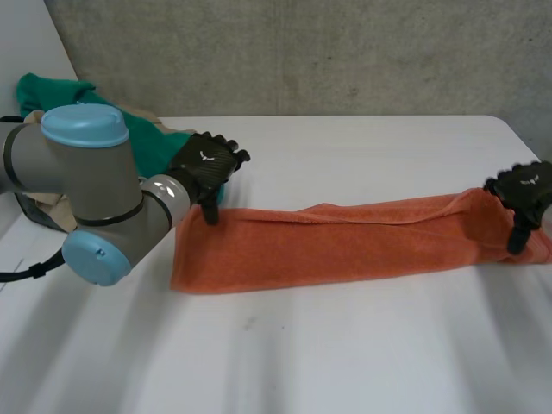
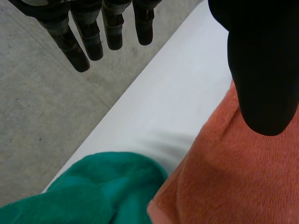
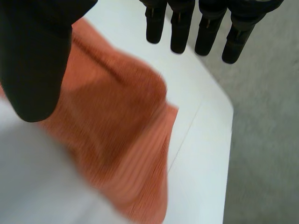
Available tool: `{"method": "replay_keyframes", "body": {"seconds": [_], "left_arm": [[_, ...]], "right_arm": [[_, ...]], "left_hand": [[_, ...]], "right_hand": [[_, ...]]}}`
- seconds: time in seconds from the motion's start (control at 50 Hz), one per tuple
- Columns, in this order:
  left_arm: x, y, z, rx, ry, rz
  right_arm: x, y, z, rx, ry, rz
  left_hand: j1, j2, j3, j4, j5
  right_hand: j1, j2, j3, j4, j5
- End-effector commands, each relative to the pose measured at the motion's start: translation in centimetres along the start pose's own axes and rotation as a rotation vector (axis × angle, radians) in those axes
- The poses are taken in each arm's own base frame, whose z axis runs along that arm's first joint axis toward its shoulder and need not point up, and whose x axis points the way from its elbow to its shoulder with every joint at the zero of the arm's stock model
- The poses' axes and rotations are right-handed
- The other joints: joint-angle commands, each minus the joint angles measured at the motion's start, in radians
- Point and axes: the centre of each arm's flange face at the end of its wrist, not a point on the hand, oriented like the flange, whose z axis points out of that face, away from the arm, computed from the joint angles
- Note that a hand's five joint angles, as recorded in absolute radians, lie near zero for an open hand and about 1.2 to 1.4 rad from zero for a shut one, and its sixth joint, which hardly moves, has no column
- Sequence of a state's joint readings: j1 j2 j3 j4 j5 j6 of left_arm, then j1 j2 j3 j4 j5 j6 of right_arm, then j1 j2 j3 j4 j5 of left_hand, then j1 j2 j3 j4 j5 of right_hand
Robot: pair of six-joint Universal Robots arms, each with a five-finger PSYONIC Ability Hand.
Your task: Fold the laundry.
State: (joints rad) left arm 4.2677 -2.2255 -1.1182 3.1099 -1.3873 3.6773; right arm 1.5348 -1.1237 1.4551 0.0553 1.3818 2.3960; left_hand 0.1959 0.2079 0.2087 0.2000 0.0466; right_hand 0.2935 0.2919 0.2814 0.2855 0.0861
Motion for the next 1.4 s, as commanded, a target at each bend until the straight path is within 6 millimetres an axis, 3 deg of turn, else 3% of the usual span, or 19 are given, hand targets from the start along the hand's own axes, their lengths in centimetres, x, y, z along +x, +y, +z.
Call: {"method": "replay_keyframes", "body": {"seconds": [0.02, 0.18, 0.32, 0.58, 0.78, 0.92, 1.0, 1.12, 1.24, 1.3, 1.32, 1.4], "left_arm": [[1.0, -0.5, 1.5, 0.028, 0.081, -0.105], [1.7, 0.1, 4.0, 0.057, 0.121, -0.153], [2.9, 2.1, 6.4, 0.057, 0.138, -0.148], [3.8, 4.9, 8.9, 0.079, 0.097, -0.058], [-0.8, 5.2, 12.4, 0.161, -0.213, 0.044], [-2.2, 3.5, 12.3, 0.215, -0.249, 0.031], [-2.4, 2.3, 11.5, 0.23, -0.237, 0.003], [-2.5, 0.5, 9.7, 0.247, -0.235, -0.007], [-3.0, -2.2, 6.0, 0.25, -0.224, -0.025], [-3.0, -3.3, 4.4, 0.251, -0.216, -0.044], [-2.8, -3.8, 3.3, 0.242, -0.2, -0.06], [-2.2, -4.6, 0.7, 0.211, -0.163, -0.111]], "right_arm": [[-1.6, -1.9, 2.5, 0.153, -0.061, -0.039], [-3.0, -1.9, 6.7, 0.224, -0.131, -0.058], [-4.8, -0.7, 9.9, 0.248, -0.17, -0.078], [-6.1, -0.5, 12.6, 0.325, -0.12, -0.131], [-5.5, -1.4, 16.0, 0.507, 0.051, -0.128], [-4.6, -2.3, 17.8, 0.601, 0.176, -0.123], [-4.5, -2.8, 17.4, 0.613, 0.146, -0.092], [-3.4, -4.0, 14.2, 0.54, 0.051, -0.025], [1.9, -5.4, 8.8, 0.409, 0.083, 0.021], [3.5, -5.5, 6.5, 0.346, 0.089, 0.035], [4.5, -5.3, 5.1, 0.301, 0.087, 0.042], [6.5, -3.2, 2.8, 0.152, 0.066, 0.048]], "left_hand": [[-0.021, -0.033, -0.034, -0.025, -0.047], [-0.021, -0.033, -0.034, -0.025, -0.047], [-0.021, -0.033, -0.034, -0.025, -0.047], [-0.021, -0.033, -0.034, -0.025, -0.047], [-0.021, -0.033, -0.034, -0.025, -0.047], [-0.021, -0.033, -0.034, -0.025, -0.047], [-0.021, -0.033, -0.034, -0.025, -0.047], [-0.021, -0.033, -0.034, -0.025, -0.047], [-0.021, -0.033, -0.034, -0.025, -0.047], [-0.021, -0.033, -0.034, -0.025, -0.047], [-0.021, -0.033, -0.034, -0.025, -0.047], [-0.021, -0.033, -0.034, -0.025, -0.047]], "right_hand": [[-0.119, -0.117, -0.107, -0.111, -0.086], [-0.119, -0.117, -0.107, -0.111, -0.086], [-0.119, -0.117, -0.107, -0.111, -0.086], [-0.119, -0.117, -0.107, -0.111, -0.086], [-0.119, -0.117, -0.107, -0.111, -0.086], [-0.119, -0.117, -0.107, -0.111, -0.086], [-0.119, -0.117, -0.107, -0.111, -0.086], [-0.119, -0.117, -0.107, -0.111, -0.086], [-0.119, -0.117, -0.107, -0.111, -0.086], [-0.119, -0.117, -0.107, -0.111, -0.086], [-0.119, -0.117, -0.107, -0.111, -0.086], [-0.075, -0.074, -0.063, -0.067, -0.042]]}}
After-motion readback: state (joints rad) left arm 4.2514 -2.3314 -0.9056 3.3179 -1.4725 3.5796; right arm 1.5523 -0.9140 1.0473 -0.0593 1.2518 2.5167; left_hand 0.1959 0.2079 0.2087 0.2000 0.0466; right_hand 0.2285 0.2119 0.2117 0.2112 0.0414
